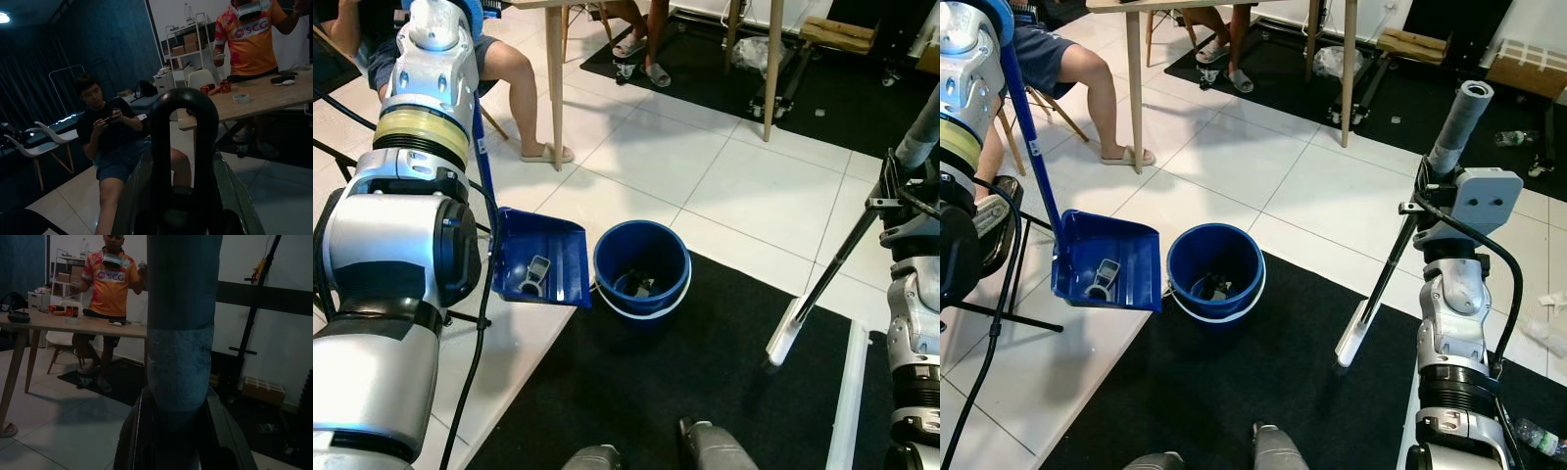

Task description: Sweep floor

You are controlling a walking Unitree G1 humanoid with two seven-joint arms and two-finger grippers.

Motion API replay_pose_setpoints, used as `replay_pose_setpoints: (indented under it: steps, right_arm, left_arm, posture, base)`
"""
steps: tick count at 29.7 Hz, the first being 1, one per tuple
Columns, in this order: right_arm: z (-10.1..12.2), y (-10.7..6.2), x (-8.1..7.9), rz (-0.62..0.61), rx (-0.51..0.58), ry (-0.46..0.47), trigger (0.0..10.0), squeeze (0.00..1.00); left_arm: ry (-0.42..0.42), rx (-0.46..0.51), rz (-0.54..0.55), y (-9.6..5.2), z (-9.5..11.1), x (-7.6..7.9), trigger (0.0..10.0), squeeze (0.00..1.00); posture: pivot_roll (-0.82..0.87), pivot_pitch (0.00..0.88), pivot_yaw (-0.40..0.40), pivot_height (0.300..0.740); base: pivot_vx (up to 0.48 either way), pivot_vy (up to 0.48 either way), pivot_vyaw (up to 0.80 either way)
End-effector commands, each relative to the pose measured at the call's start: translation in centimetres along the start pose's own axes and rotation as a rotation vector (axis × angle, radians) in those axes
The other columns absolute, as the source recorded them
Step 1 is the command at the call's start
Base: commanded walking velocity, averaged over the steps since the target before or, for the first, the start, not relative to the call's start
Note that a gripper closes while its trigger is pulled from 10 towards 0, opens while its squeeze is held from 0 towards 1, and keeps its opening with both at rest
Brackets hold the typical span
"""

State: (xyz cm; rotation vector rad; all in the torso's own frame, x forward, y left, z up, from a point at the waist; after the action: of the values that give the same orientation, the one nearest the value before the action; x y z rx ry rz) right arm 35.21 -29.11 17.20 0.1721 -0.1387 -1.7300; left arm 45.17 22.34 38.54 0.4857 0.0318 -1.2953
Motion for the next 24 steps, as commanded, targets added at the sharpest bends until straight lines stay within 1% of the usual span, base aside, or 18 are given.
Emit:
replay_pose_setpoints:
  steps: [1,5,10,11,18,21,22,23,24]
  right_arm:
    - [1.0,0.3,-0.1,0.004,0.048,-0.008,10.0,0.00]
    - [0.9,0.4,-0.2,0.005,0.044,-0.008,10.0,0.00]
    - [0.8,0.5,-0.3,0.009,0.043,-0.007,10.0,0.00]
    - [0.8,0.6,-0.4,0.012,0.041,-0.006,10.0,0.00]
    - [0.7,0.8,-0.6,0.019,0.038,-0.004,10.0,0.00]
    - [0.7,0.8,-0.6,0.020,0.038,-0.004,10.0,0.00]
    - [0.7,0.9,-0.8,0.023,0.039,-0.003,10.0,0.00]
    - [0.7,0.9,-0.8,0.023,0.039,-0.003,10.0,0.00]
    - [0.6,0.9,-0.8,0.025,0.039,-0.003,10.0,0.00]
  left_arm:
    - [-0.010,0.046,0.029,0.3,1.8,-1.4,10.0,0.00]
    - [-0.072,0.025,0.031,0.4,1.7,-1.9,10.0,0.00]
    - [-0.113,0.019,0.034,0.4,1.8,-2.2,10.0,0.00]
    - [-0.145,0.017,0.038,0.4,1.9,-2.5,10.0,0.00]
    - [-0.169,0.033,0.057,0.5,2.6,-3.1,10.0,0.00]
    - [-0.172,0.036,0.057,0.5,2.8,-3.0,10.0,0.00]
    - [-0.175,0.046,0.039,0.6,3.2,-2.2,10.0,0.00]
    - [-0.175,0.046,0.039,0.6,3.2,-2.2,10.0,0.00]
    - [-0.177,0.050,0.030,0.6,3.3,-1.8,10.0,0.00]
  posture:
    - [0.01,0.043,0.029,0.740]
    - [0.02,0.039,0.025,0.740]
    - [0.02,0.036,0.021,0.740]
    - [0.02,0.036,0.021,0.740]
    - [0.02,0.035,0.020,0.740]
    - [0.02,0.035,0.020,0.740]
    - [0.03,0.029,0.019,0.740]
    - [0.03,0.029,0.019,0.740]
    - [0.03,0.029,0.019,0.740]
  base:
    - [0.000,0.000,0.00]
    - [0.000,0.000,0.00]
    - [0.000,0.000,0.00]
    - [0.000,0.000,0.00]
    - [0.000,0.000,0.00]
    - [0.000,0.000,0.00]
    - [0.000,0.000,0.00]
    - [0.000,0.000,0.00]
    - [0.000,0.000,0.00]
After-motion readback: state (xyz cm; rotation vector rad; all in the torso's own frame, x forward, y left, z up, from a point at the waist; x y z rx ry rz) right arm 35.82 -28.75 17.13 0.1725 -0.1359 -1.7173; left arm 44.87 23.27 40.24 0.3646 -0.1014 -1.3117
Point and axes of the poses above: a point about 5 cm out from each wrist's last joint towards the gripper, its own y axis pointing out of the wrist towards the gripper, its own z axis along the axis of the wrist's last joint, x = y × z, the point moved 4 cm from there along y, pointing out of the wrist towards the gripper, and after that the axes turned 7 degrees about y, right-handed, at the moved point
